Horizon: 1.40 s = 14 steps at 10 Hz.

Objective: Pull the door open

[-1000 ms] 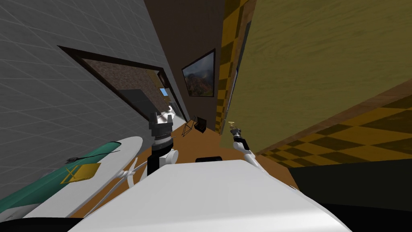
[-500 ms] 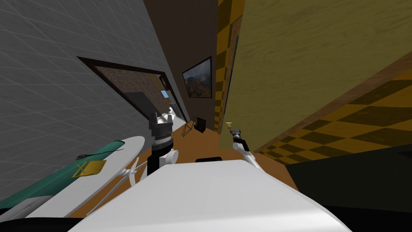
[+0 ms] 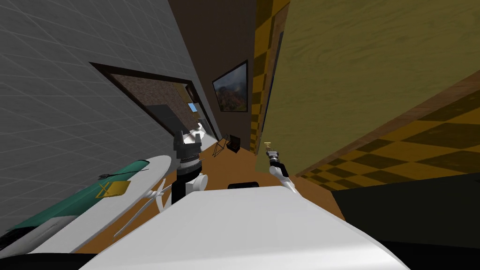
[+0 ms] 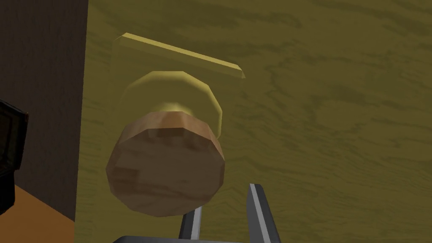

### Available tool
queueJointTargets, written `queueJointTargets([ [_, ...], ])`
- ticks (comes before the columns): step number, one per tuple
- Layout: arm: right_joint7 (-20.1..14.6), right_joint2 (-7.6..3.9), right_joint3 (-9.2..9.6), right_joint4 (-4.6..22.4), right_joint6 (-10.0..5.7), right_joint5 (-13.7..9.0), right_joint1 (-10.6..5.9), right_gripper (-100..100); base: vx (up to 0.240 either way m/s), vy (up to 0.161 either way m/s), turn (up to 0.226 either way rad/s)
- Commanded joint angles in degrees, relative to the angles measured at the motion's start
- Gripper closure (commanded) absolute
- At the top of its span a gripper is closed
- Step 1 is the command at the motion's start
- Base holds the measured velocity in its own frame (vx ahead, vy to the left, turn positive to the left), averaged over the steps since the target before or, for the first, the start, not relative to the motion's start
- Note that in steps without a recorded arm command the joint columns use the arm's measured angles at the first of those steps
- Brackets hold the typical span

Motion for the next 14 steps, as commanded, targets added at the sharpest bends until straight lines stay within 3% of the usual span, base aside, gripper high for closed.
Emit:
queueJointTargets([
  [1,-1.67,1.58,1.46,-2.16,0.53,-1.91,-0.14,-100,-0.110,-0.020,0.010],
  [7,-2.66,1.99,1.81,-2.93,0.61,-3.03,0.20,-100,-0.027,-0.006,0.011],
  [11,-5.25,3.06,2.72,-4.95,0.81,-5.95,1.09,-100,-0.048,-0.016,0.012],
  [12,-4.89,2.12,1.48,-3.48,0.97,-5.78,1.38,-100,-0.017,-0.030,-0.024],
  [13,-4.51,1.72,0.59,-3.65,2.78,-6.81,1.39,-100,0.014,0.001,-0.124],
  [14,-4.31,1.53,0.24,-3.88,3.57,-7.20,1.30,-100,0.032,0.023,-0.122],
])
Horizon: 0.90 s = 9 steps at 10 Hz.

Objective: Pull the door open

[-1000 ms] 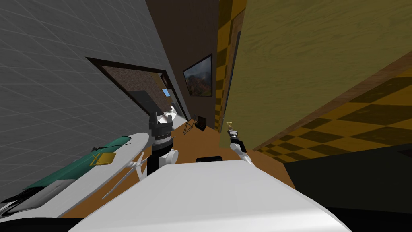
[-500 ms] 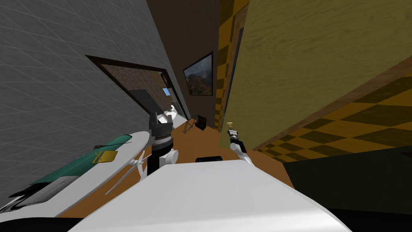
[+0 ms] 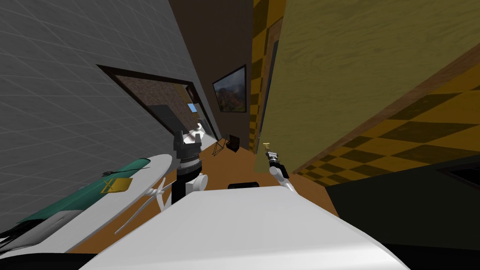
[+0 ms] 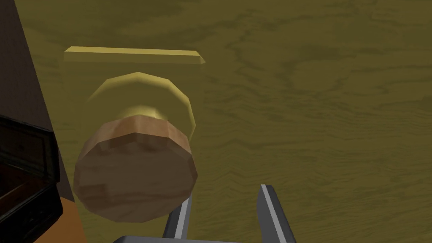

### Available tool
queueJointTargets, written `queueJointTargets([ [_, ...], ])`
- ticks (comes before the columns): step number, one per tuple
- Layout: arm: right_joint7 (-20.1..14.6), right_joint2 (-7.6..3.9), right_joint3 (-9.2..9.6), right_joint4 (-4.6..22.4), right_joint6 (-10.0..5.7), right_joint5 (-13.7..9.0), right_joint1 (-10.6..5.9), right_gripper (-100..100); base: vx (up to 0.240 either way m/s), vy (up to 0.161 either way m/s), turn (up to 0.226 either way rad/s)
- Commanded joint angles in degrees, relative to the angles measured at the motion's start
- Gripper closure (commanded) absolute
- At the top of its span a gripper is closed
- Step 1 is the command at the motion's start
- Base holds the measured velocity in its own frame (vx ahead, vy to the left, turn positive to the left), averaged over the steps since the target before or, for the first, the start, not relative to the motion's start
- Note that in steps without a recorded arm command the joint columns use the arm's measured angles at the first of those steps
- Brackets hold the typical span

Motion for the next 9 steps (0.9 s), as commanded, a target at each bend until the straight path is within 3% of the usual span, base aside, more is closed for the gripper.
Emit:
queueJointTargets([
  [1,0.67,-0.21,-0.52,-1.49,2.48,-0.99,-0.82,-100,0.028,0.060,-0.099],
  [5,1.61,-1.09,-2.18,-2.58,6.17,-2.81,-1.27,-100,0.027,0.051,-0.054],
  [9,1.99,-1.45,-2.83,-3.01,7.64,-3.53,-1.45,-100,0.012,0.026,-0.019],
])
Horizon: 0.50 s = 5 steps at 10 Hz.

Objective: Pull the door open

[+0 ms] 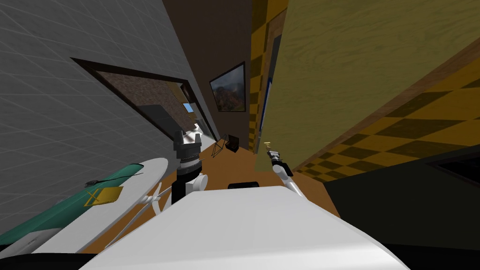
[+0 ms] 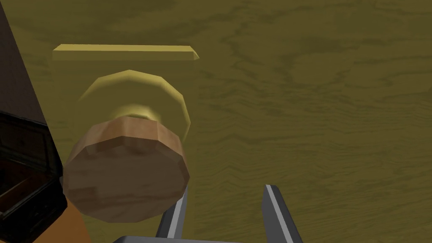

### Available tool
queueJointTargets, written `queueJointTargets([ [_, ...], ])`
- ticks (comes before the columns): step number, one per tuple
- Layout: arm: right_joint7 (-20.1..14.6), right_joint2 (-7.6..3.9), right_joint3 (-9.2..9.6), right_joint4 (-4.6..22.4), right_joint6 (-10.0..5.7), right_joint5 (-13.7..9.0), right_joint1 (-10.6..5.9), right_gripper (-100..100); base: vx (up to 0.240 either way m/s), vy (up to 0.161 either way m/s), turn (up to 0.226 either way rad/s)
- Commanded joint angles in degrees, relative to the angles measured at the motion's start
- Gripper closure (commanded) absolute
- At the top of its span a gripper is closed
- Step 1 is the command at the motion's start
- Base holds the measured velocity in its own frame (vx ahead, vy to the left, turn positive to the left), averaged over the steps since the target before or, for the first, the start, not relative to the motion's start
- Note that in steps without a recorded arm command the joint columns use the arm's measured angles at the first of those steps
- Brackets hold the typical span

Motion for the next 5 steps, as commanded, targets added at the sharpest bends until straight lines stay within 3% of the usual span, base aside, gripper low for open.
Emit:
queueJointTargets([
  [1,1.10,0.60,-0.29,-1.04,1.76,-0.56,-1.53,-100,0.014,0.030,-0.065],
  [2,0.72,0.21,-0.64,-0.15,1.07,-0.45,-0.34,-100,0.013,-0.008,-0.060],
  [3,0.72,0.21,-0.64,-0.15,1.07,-0.45,-0.34,100,0.004,-0.016,0.042],
  [5,0.72,0.21,-0.64,-0.15,1.07,-0.45,-0.34,100,-0.002,0.009,0.007],
])
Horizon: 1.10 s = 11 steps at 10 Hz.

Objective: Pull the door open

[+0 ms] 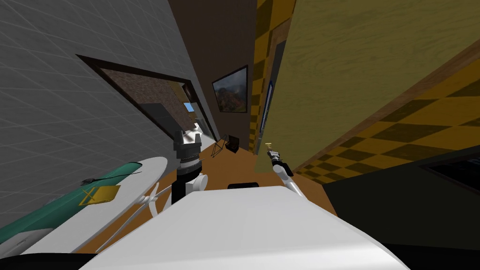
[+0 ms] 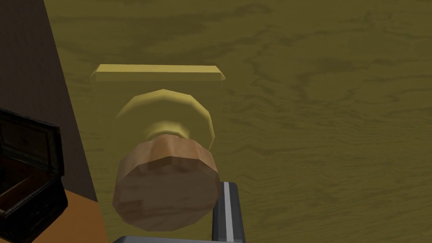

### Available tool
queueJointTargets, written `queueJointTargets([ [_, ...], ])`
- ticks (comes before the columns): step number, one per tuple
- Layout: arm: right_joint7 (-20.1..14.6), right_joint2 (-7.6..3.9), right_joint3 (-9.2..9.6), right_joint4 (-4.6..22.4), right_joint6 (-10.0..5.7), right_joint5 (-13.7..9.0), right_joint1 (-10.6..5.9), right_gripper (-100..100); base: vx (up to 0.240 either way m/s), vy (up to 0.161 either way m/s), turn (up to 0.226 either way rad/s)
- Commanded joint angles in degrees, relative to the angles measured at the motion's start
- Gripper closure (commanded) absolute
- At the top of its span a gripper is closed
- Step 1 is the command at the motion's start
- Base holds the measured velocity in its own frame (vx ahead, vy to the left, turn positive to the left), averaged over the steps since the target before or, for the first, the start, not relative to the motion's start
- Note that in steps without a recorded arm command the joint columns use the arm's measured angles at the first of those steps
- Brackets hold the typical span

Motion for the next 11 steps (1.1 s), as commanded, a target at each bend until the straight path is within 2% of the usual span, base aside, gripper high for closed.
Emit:
queueJointTargets([
  [1,-0.02,0.00,0.05,-0.42,-0.17,0.05,-0.28,100,-0.005,0.003,-0.014],
  [3,-0.02,0.00,0.05,-0.42,-0.17,0.05,-0.28,100,0.000,0.000,0.000],
  [4,-0.85,0.13,1.33,-0.11,-1.28,0.83,-0.03,-100,-0.088,-0.063,0.131],
  [7,-1.89,0.26,2.92,-0.21,-2.87,1.86,-0.08,-100,-0.177,-0.106,0.131],
  [11,-4.34,0.56,6.67,-0.46,-6.62,4.28,-0.22,-100,-0.198,-0.076,0.199],
])
